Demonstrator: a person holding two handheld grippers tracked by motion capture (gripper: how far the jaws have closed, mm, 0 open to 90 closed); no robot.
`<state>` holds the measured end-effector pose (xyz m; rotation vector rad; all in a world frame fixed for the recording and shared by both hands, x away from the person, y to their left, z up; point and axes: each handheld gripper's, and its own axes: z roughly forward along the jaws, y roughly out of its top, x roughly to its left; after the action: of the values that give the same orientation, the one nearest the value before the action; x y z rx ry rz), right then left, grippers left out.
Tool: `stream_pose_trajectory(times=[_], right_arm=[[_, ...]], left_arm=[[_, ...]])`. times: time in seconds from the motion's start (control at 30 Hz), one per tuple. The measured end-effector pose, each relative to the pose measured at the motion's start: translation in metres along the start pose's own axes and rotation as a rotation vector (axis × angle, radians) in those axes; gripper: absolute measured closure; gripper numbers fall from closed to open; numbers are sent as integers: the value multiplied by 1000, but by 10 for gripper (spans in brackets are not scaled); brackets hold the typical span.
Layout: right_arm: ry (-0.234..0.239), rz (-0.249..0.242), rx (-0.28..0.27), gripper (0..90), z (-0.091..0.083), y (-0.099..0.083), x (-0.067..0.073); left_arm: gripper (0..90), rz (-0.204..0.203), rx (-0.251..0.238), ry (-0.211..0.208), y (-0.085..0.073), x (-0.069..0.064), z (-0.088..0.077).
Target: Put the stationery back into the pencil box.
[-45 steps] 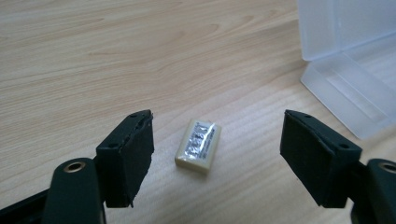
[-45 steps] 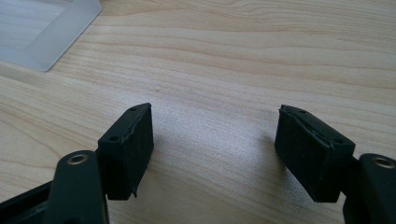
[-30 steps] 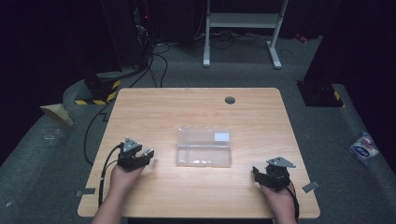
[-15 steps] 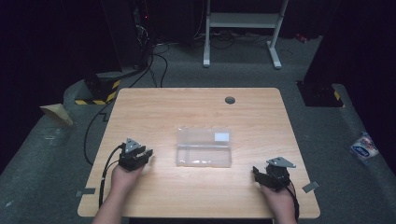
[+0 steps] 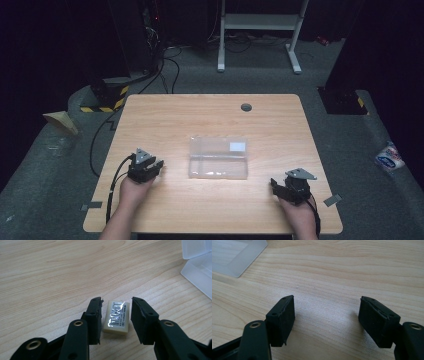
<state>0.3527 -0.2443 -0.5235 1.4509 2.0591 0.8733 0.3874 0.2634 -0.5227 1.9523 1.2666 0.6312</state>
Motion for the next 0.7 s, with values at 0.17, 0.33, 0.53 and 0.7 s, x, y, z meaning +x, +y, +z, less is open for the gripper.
stream_pose_trajectory(times=[0.17, 0.33, 0.53, 0.7], right_arm=[[0, 0, 0, 289, 0, 0, 0], [1, 0, 0, 290, 0, 0, 0], [2, -5, -1, 290, 0, 0, 0], [2, -4, -1, 291, 0, 0, 0]], left_arm=[[619, -4, 6, 3, -1, 1, 2], [637, 4, 11, 5, -1, 0, 3], [669, 8, 16, 1, -2, 0, 3], [674, 13, 12, 4, -3, -1, 3]])
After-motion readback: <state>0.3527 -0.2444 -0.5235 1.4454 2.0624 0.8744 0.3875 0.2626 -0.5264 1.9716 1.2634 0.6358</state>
